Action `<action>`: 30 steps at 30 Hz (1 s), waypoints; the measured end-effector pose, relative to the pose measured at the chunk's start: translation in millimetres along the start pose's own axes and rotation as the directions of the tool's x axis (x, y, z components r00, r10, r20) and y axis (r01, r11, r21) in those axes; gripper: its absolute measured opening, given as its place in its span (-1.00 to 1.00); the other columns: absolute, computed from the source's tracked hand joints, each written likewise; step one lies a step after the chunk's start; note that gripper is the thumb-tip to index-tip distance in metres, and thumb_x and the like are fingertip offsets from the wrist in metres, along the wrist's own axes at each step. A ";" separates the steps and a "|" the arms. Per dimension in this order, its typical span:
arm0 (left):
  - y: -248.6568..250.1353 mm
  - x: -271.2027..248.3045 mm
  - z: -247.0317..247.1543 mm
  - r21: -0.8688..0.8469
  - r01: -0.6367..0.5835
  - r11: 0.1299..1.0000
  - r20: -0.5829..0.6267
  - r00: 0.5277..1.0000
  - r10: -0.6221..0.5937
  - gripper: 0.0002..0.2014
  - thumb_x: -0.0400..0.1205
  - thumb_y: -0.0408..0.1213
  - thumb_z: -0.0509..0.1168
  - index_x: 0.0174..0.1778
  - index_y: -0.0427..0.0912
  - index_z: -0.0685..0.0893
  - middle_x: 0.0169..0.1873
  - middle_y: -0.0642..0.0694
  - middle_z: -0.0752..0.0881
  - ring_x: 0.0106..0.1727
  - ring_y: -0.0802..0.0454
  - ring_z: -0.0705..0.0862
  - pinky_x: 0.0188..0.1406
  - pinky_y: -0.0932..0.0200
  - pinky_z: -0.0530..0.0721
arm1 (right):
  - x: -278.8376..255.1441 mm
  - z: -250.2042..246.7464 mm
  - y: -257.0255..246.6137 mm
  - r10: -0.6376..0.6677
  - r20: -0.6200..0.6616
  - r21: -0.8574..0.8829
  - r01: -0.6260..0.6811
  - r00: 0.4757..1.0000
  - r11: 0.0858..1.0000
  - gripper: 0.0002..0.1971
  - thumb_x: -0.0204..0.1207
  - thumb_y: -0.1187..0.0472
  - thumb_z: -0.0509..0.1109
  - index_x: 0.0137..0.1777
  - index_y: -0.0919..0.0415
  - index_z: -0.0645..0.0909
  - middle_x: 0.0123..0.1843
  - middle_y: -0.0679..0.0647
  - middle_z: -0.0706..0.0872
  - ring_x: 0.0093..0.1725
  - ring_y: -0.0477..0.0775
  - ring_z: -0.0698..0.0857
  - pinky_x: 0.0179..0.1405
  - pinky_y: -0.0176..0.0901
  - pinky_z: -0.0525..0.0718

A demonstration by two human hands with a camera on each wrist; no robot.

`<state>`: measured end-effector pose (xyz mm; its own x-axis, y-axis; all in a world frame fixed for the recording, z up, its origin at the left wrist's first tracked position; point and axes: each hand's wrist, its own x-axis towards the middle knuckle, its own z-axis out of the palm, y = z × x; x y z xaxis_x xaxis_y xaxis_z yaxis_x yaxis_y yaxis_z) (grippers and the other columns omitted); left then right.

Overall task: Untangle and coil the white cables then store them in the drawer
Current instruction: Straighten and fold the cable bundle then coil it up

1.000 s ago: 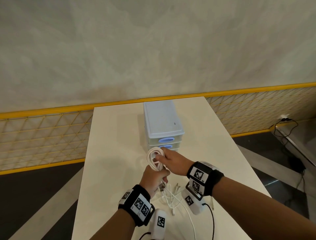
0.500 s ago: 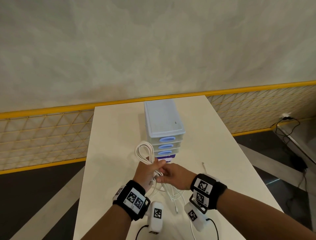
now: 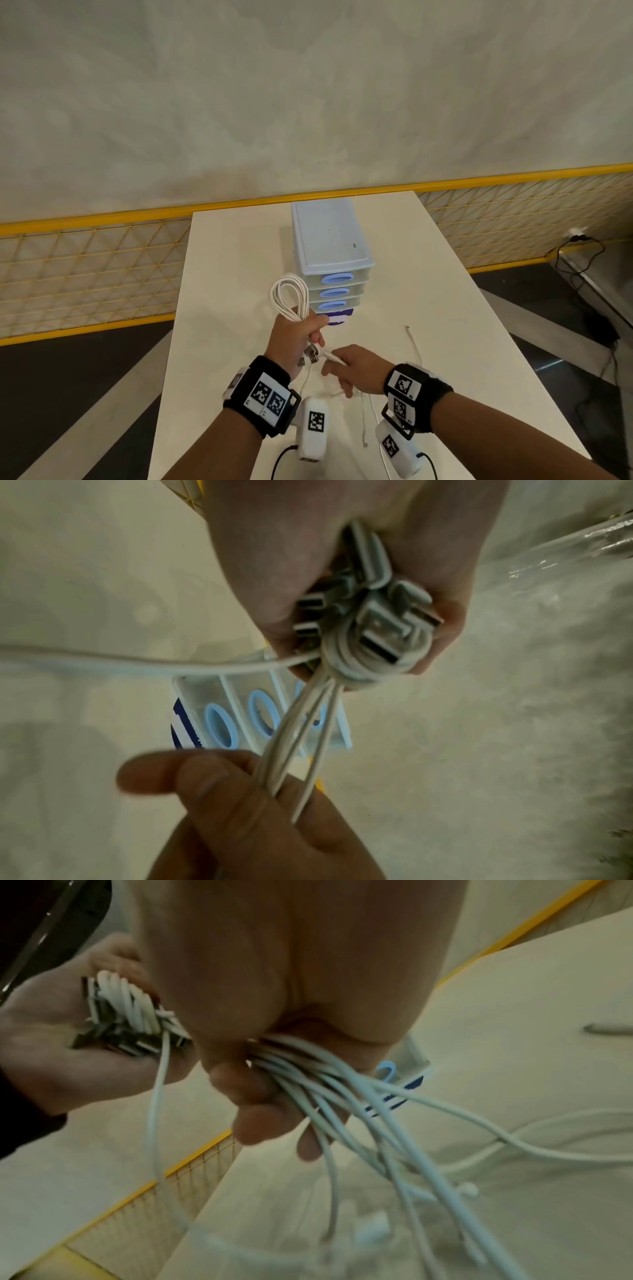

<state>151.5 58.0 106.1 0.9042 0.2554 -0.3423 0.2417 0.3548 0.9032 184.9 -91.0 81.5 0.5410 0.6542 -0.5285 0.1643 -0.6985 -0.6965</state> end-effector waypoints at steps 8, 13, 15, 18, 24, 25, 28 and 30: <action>-12.2 1.3 -11.1 -0.003 0.086 0.996 -0.088 0.992 -0.086 -0.61 0.48 -0.52 0.41 -0.61 -0.20 0.45 -0.73 -0.11 0.40 -0.65 -0.03 0.39 -0.32 0.06 0.54 | 2.5 -28.8 11.7 0.110 -0.097 -0.378 -0.139 0.989 0.915 -0.63 0.56 -0.09 0.27 -0.46 -0.03 0.38 -0.22 0.11 0.63 -0.16 0.04 0.50 -0.12 -0.19 0.38; -12.8 2.8 -18.5 -0.028 0.139 0.990 -0.140 0.980 -0.141 -0.65 0.51 -0.37 0.45 -0.56 -0.25 0.49 -0.73 -0.09 0.40 -0.58 -0.07 0.39 -0.34 0.08 0.61 | -5.8 -34.3 22.0 0.199 -0.098 -0.133 -0.211 0.975 0.968 -0.61 0.53 -0.13 0.29 -0.48 0.00 0.50 -0.52 -0.10 0.66 -0.40 -0.12 0.62 -0.30 -0.36 0.48; -11.5 4.8 -21.0 -0.036 0.143 0.989 -0.168 0.975 -0.147 -0.64 0.53 -0.29 0.43 -0.53 -0.24 0.47 -0.74 -0.09 0.40 -0.60 -0.06 0.41 -0.30 0.04 0.64 | -7.9 -34.8 20.8 0.199 -0.144 -0.023 -0.204 0.969 0.979 -0.62 0.51 -0.12 0.34 -0.46 0.06 0.51 -0.67 -0.11 0.58 -0.50 -0.08 0.62 -0.36 -0.35 0.52; -9.3 8.8 -25.4 -0.021 0.142 0.990 -0.220 0.965 -0.143 -0.60 0.58 -0.14 0.39 -0.51 -0.22 0.48 -0.74 -0.08 0.44 -0.64 -0.05 0.51 -0.26 0.02 0.60 | -7.4 -37.2 14.5 0.170 -0.249 0.033 -0.167 0.954 0.985 -0.63 0.47 -0.05 0.42 -0.51 0.04 0.47 -0.62 -0.13 0.47 -0.55 -0.09 0.52 -0.49 -0.36 0.47; -10.9 7.6 -26.9 0.137 0.146 0.980 -0.267 0.958 -0.105 -0.61 0.54 -0.09 0.42 -0.52 -0.19 0.50 -0.72 -0.09 0.52 -0.50 -0.13 0.52 -0.45 0.12 0.44 | -10.0 -40.5 3.2 -0.054 -0.366 -0.292 -0.059 0.929 0.955 -0.85 0.47 0.12 0.35 -0.31 0.05 0.51 -0.35 -0.01 0.56 -0.27 0.08 0.53 -0.34 -0.21 0.36; -11.6 6.1 -25.1 0.161 0.156 0.974 -0.269 0.957 -0.109 -0.60 0.54 -0.10 0.43 -0.52 -0.20 0.50 -0.72 -0.09 0.52 -0.52 -0.12 0.50 -0.51 0.16 0.42 | -12.3 -40.3 -0.4 -0.091 -0.394 -0.317 -0.042 0.915 0.948 -0.90 0.47 0.13 0.34 -0.25 0.08 0.54 -0.34 0.01 0.57 -0.27 0.10 0.52 -0.36 -0.19 0.34; -15.3 0.6 -20.3 0.189 0.201 0.961 -0.260 0.954 -0.148 -0.55 0.55 -0.04 0.41 -0.56 -0.22 0.50 -0.71 -0.10 0.53 -0.58 -0.10 0.48 -0.64 0.26 0.41 | -19.1 -40.1 -12.6 -0.150 -0.453 -0.361 -0.027 0.879 0.932 -0.86 0.48 0.08 0.32 -0.17 0.15 0.54 -0.32 0.06 0.58 -0.30 0.13 0.47 -0.34 -0.15 0.33; -18.6 -1.9 -19.3 0.160 0.237 0.958 -0.255 0.948 -0.191 -0.54 0.54 0.05 0.38 -0.53 -0.20 0.50 -0.69 -0.08 0.54 -0.58 -0.07 0.48 -0.62 0.25 0.41 | -22.6 -38.5 -19.9 -0.138 -0.471 -0.355 -0.044 0.871 0.934 -0.82 0.50 0.05 0.29 -0.24 0.11 0.45 -0.34 0.03 0.54 -0.32 0.13 0.46 -0.35 -0.14 0.33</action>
<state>138.5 68.3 85.0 0.7208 0.4037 -0.5634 0.5017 0.2570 0.8260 201.2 -103.0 126.0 0.8370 0.5301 -0.1361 0.4226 -0.7840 -0.4547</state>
